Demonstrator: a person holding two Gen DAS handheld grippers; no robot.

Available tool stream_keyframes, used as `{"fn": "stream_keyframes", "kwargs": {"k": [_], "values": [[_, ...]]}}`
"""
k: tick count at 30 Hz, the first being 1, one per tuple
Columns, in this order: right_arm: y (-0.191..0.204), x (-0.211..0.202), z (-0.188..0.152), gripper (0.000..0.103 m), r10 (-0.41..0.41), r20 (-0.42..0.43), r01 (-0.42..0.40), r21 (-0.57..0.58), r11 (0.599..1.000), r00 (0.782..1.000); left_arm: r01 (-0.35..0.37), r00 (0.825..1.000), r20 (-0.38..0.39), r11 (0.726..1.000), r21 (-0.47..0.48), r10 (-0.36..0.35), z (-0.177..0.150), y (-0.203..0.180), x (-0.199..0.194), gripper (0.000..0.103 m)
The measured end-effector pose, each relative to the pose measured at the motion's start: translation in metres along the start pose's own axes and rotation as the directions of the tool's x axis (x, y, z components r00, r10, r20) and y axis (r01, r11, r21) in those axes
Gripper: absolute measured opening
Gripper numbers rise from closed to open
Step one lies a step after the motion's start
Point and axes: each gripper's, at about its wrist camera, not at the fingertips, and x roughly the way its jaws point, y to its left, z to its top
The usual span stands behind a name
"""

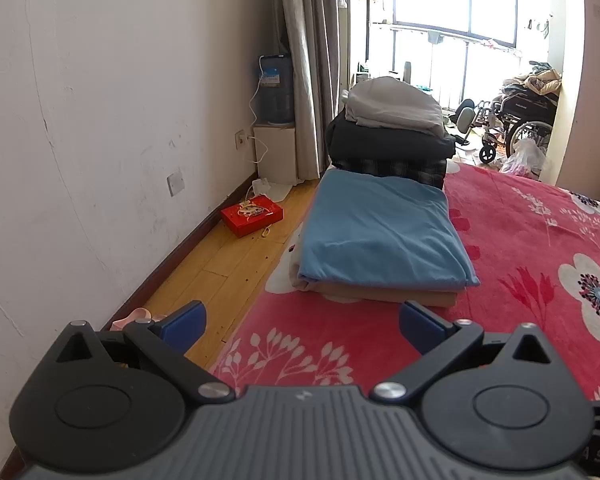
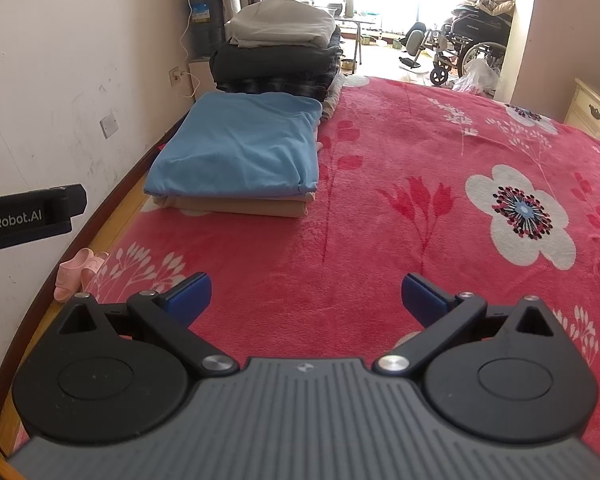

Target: Fold clothes

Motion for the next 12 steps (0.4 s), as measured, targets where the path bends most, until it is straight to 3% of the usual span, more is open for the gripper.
{"fn": "stream_keyframes", "kwargs": {"k": [12], "values": [[0.0008,0.0016,0.0001,0.102,0.001,-0.003,-0.001,0.001,1.0,1.0,-0.001,1.0,-0.004,1.0,0.002,0.001,-0.0021,0.0,0.0009,0.103]]}}
